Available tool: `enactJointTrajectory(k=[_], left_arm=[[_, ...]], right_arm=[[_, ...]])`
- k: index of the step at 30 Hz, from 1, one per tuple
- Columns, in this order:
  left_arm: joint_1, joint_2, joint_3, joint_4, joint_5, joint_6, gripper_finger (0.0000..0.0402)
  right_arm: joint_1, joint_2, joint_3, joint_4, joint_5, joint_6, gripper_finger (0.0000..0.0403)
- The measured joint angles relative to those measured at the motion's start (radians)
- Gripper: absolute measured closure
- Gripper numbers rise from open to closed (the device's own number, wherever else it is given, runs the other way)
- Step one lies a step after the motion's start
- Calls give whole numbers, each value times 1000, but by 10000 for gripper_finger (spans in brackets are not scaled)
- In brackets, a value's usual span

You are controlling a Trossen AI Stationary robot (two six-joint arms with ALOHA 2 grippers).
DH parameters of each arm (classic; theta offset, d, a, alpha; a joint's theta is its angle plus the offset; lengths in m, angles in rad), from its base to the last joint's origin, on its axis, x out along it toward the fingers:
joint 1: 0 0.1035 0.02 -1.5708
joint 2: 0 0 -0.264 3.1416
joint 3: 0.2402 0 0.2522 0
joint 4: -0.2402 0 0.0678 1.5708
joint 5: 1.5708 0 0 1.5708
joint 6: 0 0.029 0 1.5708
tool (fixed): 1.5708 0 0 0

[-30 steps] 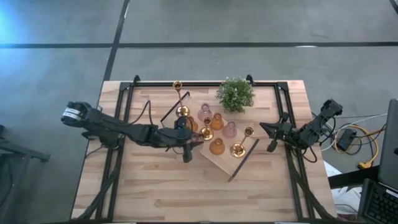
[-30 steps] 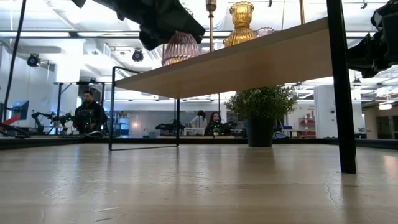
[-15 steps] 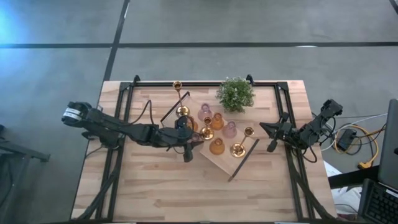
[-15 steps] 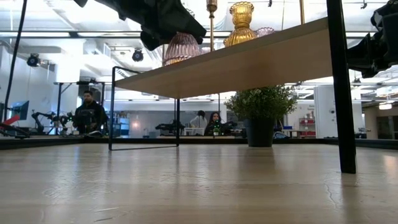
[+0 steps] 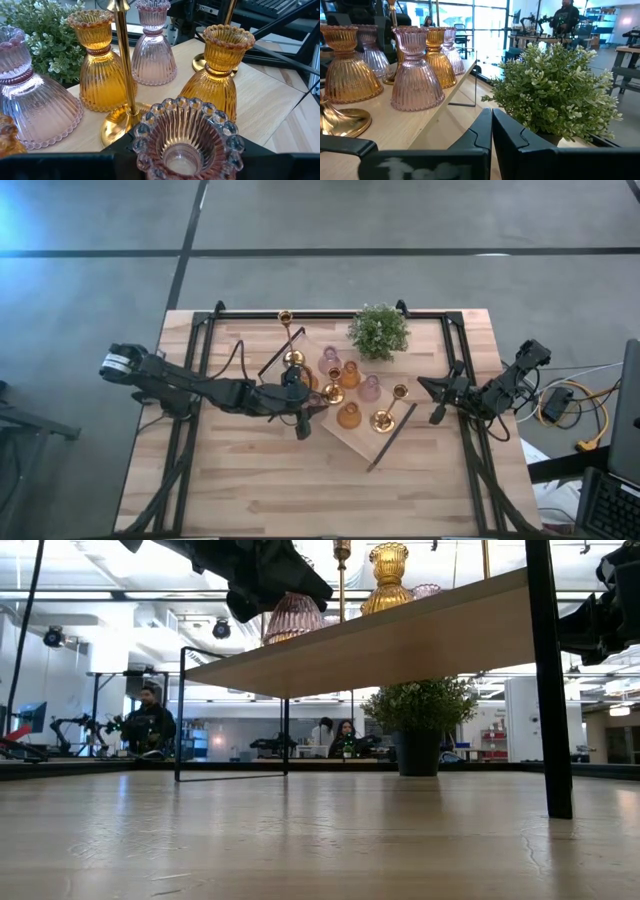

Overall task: Pick & Place candle stick holders
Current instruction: Put the light pink glass candle holder on the shelf

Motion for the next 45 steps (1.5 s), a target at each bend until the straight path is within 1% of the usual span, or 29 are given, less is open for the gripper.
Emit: enactJointTrajectory(k=[14, 26, 32, 36, 45], left_arm=[[0, 0, -1, 7, 0, -6, 275], [0, 0, -2, 10, -3, -50, 275], [-3, 21, -2, 33, 2, -4, 275], [-3, 37, 2, 52, 2, 0, 275], [-3, 34, 3, 42, 4, -1, 275]], right_arm=[[0, 0, 0, 0, 0, -1, 394], [0, 0, 0, 0, 0, 0, 394], [0, 0, 0, 0, 0, -2, 394], [0, 0, 0, 0, 0, 0, 394], [0, 0, 0, 0, 0, 0, 394]])
